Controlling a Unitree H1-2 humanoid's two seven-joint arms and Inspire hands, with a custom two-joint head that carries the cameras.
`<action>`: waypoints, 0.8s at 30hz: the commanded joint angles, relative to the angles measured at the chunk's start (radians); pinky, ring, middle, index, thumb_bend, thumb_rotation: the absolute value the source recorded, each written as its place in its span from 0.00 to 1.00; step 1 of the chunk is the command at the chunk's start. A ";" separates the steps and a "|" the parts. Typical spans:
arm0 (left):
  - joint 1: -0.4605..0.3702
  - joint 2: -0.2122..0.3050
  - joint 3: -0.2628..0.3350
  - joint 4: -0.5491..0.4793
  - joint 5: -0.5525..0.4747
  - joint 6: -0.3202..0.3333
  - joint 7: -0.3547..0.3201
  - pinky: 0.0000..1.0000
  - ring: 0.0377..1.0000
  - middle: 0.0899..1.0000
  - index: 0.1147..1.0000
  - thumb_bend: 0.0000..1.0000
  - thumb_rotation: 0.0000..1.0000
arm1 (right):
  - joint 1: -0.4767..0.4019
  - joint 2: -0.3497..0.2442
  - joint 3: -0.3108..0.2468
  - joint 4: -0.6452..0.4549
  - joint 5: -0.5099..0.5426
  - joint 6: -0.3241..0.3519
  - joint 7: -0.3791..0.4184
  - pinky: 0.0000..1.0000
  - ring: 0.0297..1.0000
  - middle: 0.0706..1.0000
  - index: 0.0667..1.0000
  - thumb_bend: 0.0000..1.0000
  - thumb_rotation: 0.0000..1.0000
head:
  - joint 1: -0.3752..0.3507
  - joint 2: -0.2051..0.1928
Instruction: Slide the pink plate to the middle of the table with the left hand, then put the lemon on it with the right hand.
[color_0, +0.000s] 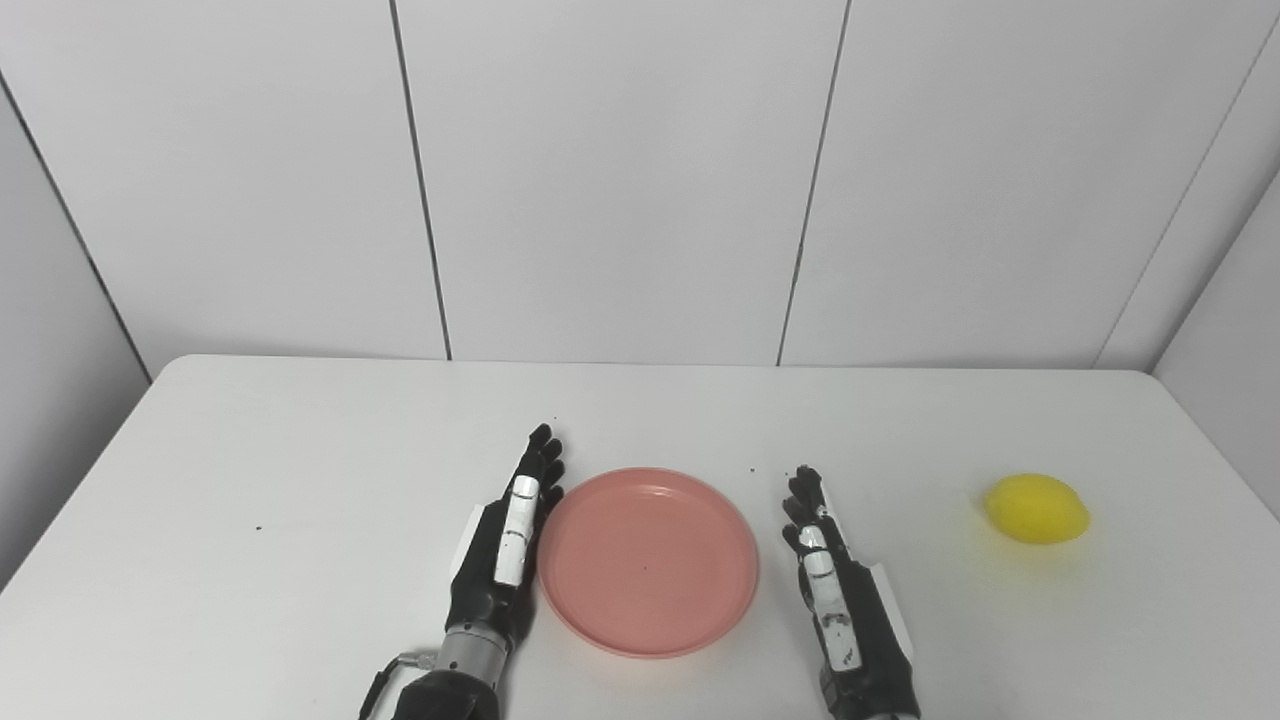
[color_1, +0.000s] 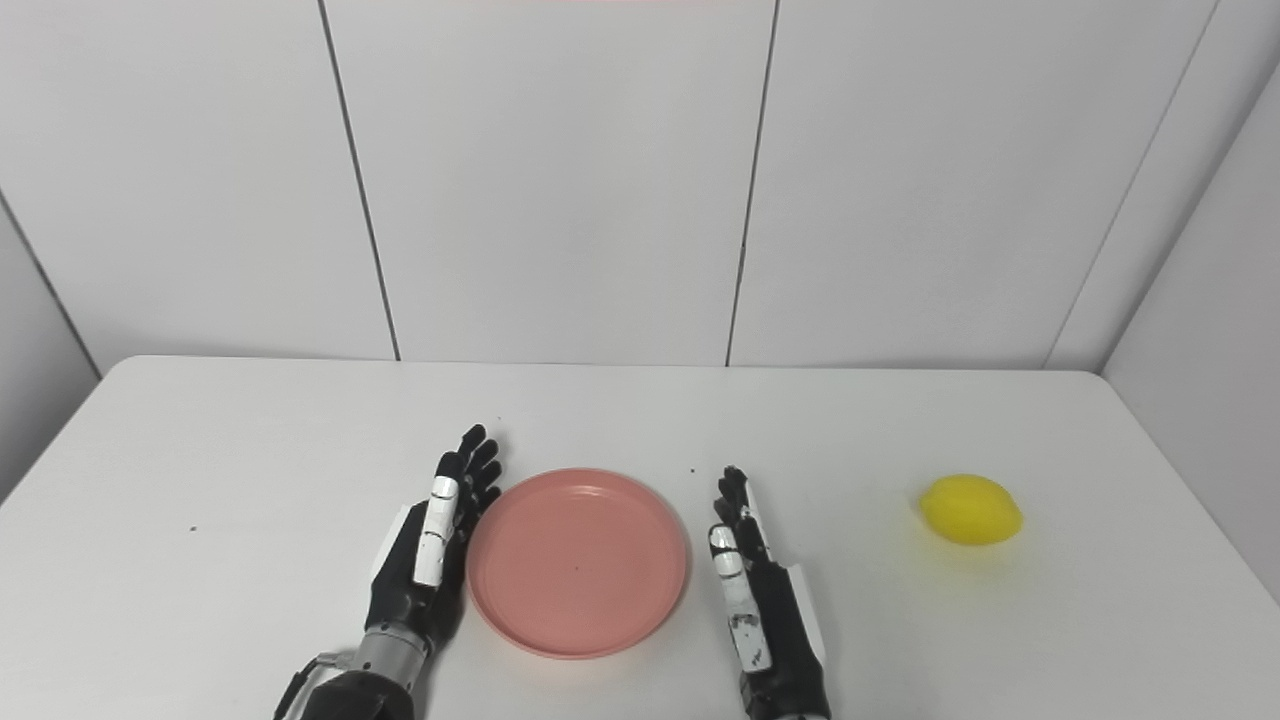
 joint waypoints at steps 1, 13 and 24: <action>-0.006 -0.003 -0.009 -0.035 0.008 0.002 -0.001 1.00 1.00 1.00 1.00 0.62 1.00 | -0.027 0.012 0.003 -0.040 0.002 0.001 -0.001 1.00 1.00 0.99 0.99 0.75 1.00 | -0.002 0.000; -0.004 0.013 -0.050 -0.015 0.051 -0.018 -0.009 1.00 1.00 1.00 1.00 0.68 1.00 | -0.025 0.010 0.003 -0.034 0.010 -0.012 0.003 1.00 1.00 1.00 0.99 0.73 1.00 | -0.005 -0.002; -0.030 0.038 -0.037 0.031 0.160 -0.048 0.058 1.00 1.00 1.00 1.00 0.66 1.00 | -0.023 0.015 0.004 -0.025 0.017 -0.022 0.000 1.00 1.00 0.99 0.99 0.73 1.00 | -0.009 -0.006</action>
